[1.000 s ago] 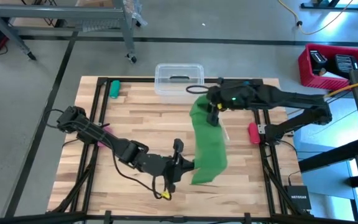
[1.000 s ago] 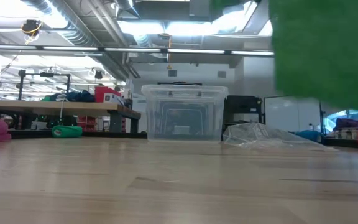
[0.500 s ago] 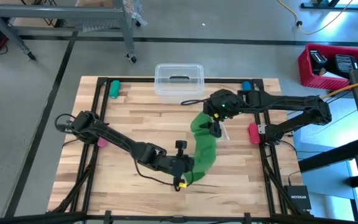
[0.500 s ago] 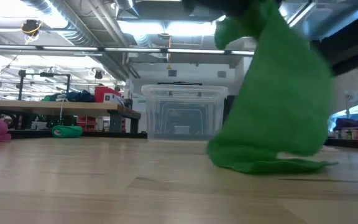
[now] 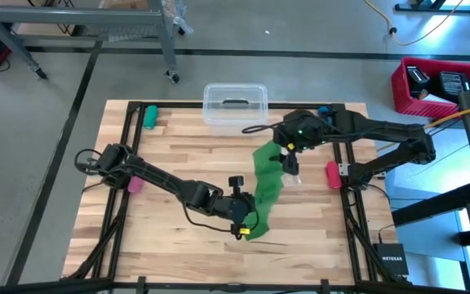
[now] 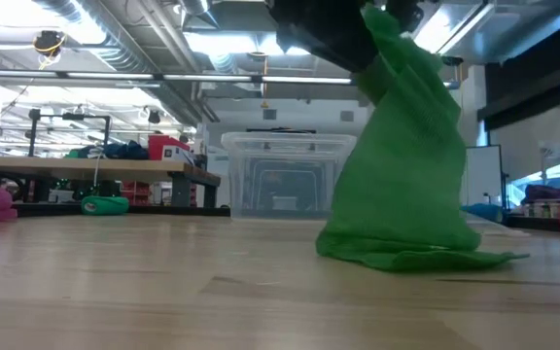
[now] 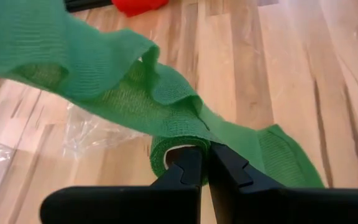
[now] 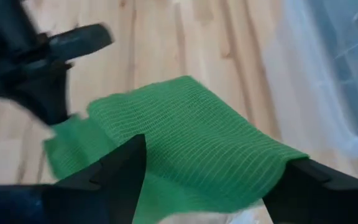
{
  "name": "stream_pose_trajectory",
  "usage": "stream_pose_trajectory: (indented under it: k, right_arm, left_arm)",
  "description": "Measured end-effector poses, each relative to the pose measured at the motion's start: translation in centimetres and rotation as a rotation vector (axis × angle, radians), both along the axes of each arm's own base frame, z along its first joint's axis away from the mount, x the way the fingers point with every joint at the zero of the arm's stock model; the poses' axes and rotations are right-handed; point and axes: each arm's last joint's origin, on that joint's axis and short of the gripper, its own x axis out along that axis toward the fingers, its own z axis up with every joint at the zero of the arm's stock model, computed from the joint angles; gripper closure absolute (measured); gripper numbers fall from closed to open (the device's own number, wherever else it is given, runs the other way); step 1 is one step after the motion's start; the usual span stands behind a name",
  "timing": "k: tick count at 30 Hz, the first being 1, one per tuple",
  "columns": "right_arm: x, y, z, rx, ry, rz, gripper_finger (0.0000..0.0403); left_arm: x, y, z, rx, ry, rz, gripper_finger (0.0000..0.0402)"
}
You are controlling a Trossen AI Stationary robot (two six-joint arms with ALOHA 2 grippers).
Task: Roll bandage
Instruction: Roll the green bandage
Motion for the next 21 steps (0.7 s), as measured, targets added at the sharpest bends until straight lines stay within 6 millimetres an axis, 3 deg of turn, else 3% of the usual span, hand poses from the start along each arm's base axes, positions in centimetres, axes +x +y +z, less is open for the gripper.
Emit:
stream_pose_trajectory:
  k: [4,14,21]
  right_arm:
    - [-0.6,0.3,0.4,0.06,0.043,0.044,0.0127]
    - [0.5,0.2,0.4,0.126,-0.005,-0.03,0.0127]
    - [-2.6,1.3,-0.1,0.312,0.22,-0.083,0.0127]
  left_arm:
    - [0.2,0.5,0.0,0.003,0.001,0.009,0.0397]
    - [0.6,1.8,0.0,-0.005,-0.004,0.046,0.0399]
    - [0.5,1.3,0.0,-0.005,-0.004,0.035,0.0398]
